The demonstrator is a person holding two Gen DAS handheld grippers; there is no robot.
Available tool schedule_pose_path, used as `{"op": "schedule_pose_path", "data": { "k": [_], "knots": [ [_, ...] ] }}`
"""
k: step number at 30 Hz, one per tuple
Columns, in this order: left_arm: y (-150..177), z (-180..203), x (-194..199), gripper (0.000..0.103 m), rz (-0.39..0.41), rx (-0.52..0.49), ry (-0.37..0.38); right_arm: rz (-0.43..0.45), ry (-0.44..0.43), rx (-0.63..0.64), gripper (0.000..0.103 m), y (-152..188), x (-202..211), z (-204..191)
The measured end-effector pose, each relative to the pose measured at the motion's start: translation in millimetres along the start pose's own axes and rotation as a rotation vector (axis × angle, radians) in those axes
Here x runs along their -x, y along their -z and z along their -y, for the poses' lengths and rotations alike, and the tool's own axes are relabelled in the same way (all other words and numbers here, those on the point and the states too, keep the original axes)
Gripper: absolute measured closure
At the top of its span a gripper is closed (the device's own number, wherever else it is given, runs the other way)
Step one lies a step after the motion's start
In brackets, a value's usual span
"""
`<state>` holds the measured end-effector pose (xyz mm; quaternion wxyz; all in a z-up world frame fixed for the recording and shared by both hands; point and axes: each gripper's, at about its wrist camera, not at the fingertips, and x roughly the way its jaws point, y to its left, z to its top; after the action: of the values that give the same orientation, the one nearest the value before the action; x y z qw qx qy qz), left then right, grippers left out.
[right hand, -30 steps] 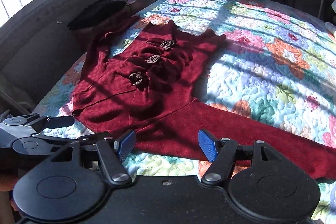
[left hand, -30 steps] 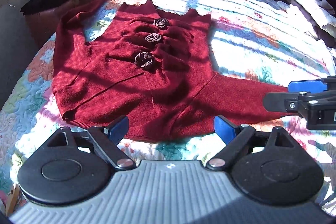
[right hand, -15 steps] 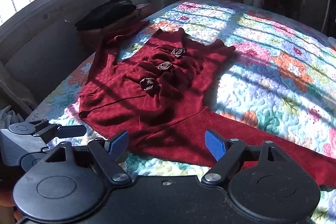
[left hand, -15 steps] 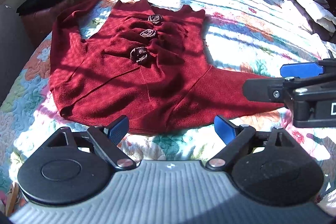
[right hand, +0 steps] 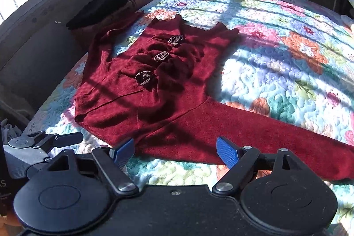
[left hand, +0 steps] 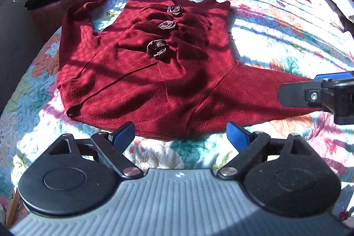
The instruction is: Fold clothes
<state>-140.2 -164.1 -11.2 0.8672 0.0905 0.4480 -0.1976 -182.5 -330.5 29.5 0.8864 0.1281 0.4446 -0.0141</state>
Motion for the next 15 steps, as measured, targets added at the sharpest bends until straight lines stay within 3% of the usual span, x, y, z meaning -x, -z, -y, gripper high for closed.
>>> {"op": "schedule_pose_path", "data": {
  "k": [10, 15],
  "knots": [
    [1, 1, 4, 0.011, 0.016, 0.005, -0.022, -0.019, 0.011, 0.003, 0.018, 1, -3, -2],
    [-1, 2, 10, 0.005, 0.057, -0.017, -0.131, -0.018, 0.02, 0.019, 0.018, 2, -1, -3]
  ]
}}
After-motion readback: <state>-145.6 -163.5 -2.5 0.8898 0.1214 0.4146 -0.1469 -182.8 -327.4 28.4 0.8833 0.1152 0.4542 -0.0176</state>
